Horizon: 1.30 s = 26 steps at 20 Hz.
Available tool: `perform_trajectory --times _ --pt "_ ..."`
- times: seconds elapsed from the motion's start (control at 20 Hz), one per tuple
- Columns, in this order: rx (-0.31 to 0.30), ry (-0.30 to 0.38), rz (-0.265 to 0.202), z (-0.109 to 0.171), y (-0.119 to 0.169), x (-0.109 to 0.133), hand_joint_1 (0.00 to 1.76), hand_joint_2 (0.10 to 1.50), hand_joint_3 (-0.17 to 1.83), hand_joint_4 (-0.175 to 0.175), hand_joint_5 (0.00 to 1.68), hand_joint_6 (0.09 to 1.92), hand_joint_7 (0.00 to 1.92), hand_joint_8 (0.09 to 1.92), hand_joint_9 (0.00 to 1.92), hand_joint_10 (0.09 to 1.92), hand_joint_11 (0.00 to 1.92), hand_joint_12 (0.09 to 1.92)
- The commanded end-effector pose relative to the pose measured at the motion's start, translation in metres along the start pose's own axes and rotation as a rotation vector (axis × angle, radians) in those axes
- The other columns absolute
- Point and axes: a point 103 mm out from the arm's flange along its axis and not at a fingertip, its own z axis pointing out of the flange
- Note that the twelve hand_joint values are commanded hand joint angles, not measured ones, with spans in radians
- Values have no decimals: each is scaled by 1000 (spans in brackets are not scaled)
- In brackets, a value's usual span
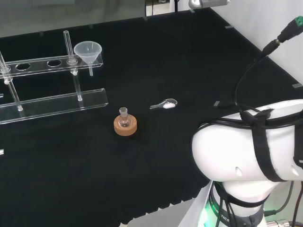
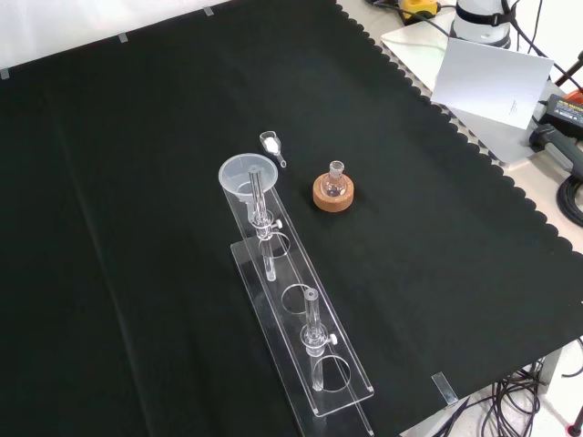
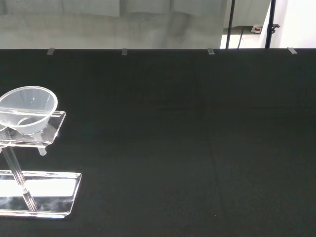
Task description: Pick up the funnel from the transparent funnel stand.
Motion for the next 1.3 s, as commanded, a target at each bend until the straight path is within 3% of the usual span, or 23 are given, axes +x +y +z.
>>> perform_trajectory --times 0.05,0.2,0.35,0.55,0.9,1.3 --pt "-3 -14 -14 2 2 2 293 465 407 67 0 87 0 146 0 97 0 757" --pt "12 -7 -49 9 9 9 289 577 177 69 0 87 0 97 0 87 0 652" --pt "31 6 -78 15 18 17 289 607 115 71 0 87 0 87 0 87 0 612" --pt "41 24 -107 26 35 47 290 619 88 72 0 87 0 87 0 87 0 579" --pt "58 60 -155 40 69 56 317 649 44 72 0 87 0 87 0 87 0 451" --pt "91 61 -174 56 105 77 331 656 33 77 0 87 0 87 0 87 0 497"
